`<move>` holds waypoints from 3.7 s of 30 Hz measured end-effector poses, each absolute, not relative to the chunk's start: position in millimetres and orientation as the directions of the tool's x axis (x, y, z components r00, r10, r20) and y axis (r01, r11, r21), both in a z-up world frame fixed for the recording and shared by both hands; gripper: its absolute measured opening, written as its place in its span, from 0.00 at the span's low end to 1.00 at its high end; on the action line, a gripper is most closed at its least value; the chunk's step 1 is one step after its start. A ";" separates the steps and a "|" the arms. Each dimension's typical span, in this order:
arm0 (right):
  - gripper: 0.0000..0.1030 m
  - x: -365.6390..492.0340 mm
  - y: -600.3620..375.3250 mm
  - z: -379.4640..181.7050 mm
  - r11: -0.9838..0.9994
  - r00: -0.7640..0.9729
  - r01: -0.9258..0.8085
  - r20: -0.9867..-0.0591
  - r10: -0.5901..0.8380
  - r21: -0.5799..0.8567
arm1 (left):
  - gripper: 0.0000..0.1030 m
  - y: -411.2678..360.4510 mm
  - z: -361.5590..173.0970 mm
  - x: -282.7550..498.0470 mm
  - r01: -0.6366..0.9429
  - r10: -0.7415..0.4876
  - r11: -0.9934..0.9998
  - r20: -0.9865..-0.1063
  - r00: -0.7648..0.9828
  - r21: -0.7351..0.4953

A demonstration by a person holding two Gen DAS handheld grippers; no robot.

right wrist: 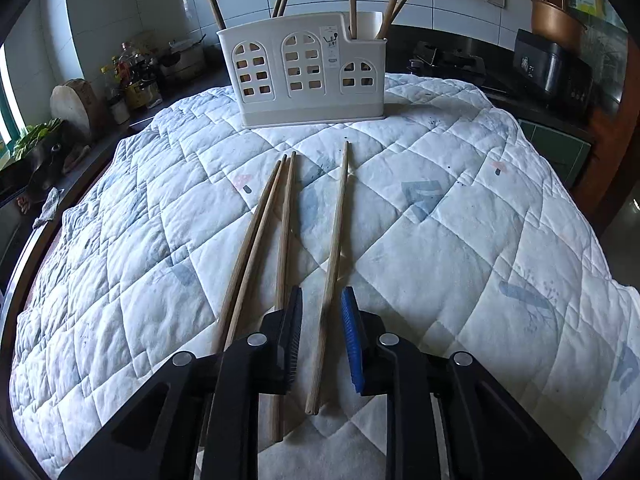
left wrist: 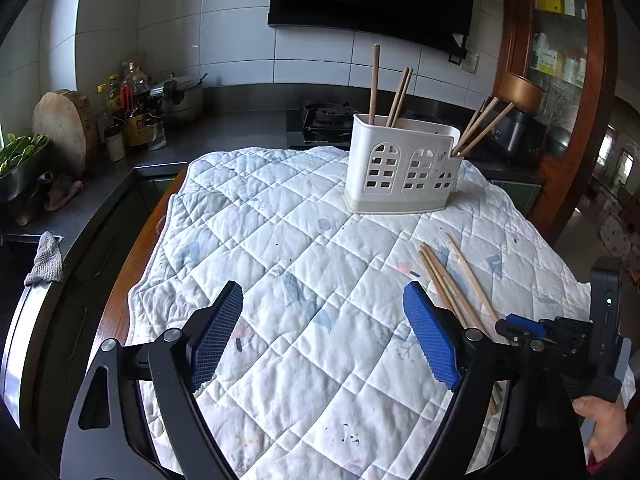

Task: Organize utensils
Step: 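Close the right tool on a chopstick while the left tool opens toward another, then lower the left tool onto a chopstick and close its fingers, then lift both chopsticks and carry them over the utensil holder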

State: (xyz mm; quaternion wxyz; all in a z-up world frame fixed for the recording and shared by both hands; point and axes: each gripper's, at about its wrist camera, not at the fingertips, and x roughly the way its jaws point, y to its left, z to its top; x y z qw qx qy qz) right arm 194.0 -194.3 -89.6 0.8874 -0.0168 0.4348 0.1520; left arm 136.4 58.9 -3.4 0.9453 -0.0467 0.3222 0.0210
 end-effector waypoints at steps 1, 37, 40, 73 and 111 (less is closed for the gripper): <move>0.16 195.4 -194.6 -91.0 0.955 0.574 -0.279 -0.779 0.251 0.103 | 0.80 60.4 -6.0 134.4 -0.075 0.011 0.994 -0.615 0.789 -0.078; 0.06 167.0 -256.7 -66.6 0.953 0.644 -0.263 -0.708 0.290 0.151 | 0.49 -63.6 -93.6 145.9 -0.038 -0.161 0.972 -0.774 0.612 -0.232; 0.06 166.6 -261.7 -67.7 0.950 0.642 -0.265 -0.706 0.301 0.164 | 0.39 -66.2 -97.7 151.2 -0.059 -0.149 0.971 -0.781 0.607 -0.231; 0.06 162.4 -271.5 -74.3 0.943 0.632 -0.269 -0.703 0.327 0.196 | 0.14 -93.2 -101.7 162.5 -0.091 -0.059 0.985 -0.792 0.607 -0.143; 0.06 192.6 -255.6 25.0 0.931 0.750 -0.353 -0.569 0.338 0.089 | 0.06 -33.0 -9.2 162.3 0.136 -0.233 0.969 -0.585 0.776 -0.207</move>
